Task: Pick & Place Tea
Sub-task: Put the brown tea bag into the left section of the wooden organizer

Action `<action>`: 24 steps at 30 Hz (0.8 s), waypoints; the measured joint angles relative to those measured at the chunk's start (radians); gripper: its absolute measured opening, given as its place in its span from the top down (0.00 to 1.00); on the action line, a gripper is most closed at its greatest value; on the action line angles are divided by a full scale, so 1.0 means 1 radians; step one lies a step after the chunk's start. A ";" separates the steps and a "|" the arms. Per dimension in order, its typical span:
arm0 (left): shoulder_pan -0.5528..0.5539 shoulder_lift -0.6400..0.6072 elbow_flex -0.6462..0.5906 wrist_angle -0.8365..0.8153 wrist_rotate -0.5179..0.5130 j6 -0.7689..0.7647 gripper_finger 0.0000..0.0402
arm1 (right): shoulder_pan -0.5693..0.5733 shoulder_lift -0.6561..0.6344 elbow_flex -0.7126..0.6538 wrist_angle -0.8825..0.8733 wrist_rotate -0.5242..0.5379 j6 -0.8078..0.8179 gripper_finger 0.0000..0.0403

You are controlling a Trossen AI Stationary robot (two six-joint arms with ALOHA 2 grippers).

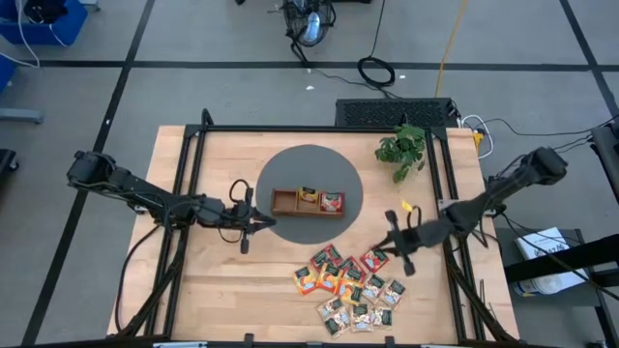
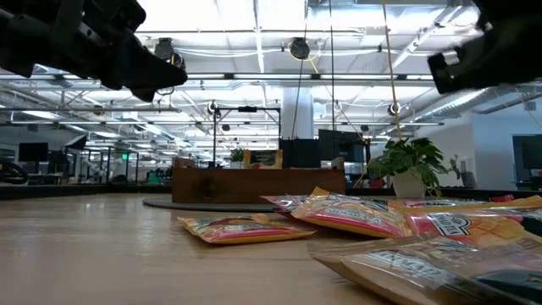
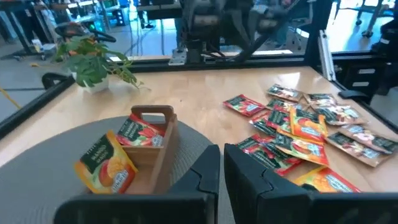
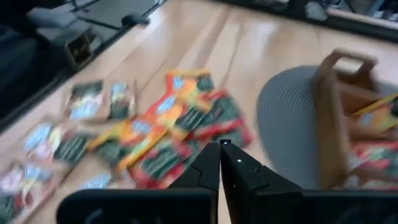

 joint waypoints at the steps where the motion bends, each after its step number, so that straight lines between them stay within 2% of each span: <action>1: -0.006 0.000 0.000 -0.003 0.000 -0.005 0.92 | 0.017 0.000 -0.037 0.054 0.013 0.005 0.98; 8: -0.032 0.000 0.009 -0.004 0.002 -0.075 0.92 | 0.047 -0.001 -0.227 0.382 0.028 -0.047 1.00; 14: -0.035 0.066 0.119 -0.080 -0.057 -0.140 0.92 | 0.046 -0.001 -0.295 0.445 0.027 -0.068 0.99; 20: -0.024 0.277 0.359 -0.171 -0.037 -0.117 0.92 | 0.046 -0.009 -0.288 0.376 0.023 0.003 0.99; 22: -0.020 0.347 0.441 -0.178 -0.006 -0.109 0.92 | 0.046 -0.026 -0.229 0.252 0.000 0.080 1.00; 24: -0.017 0.405 0.518 -0.226 0.029 -0.109 0.92 | 0.054 -0.041 -0.128 0.057 -0.049 0.187 1.00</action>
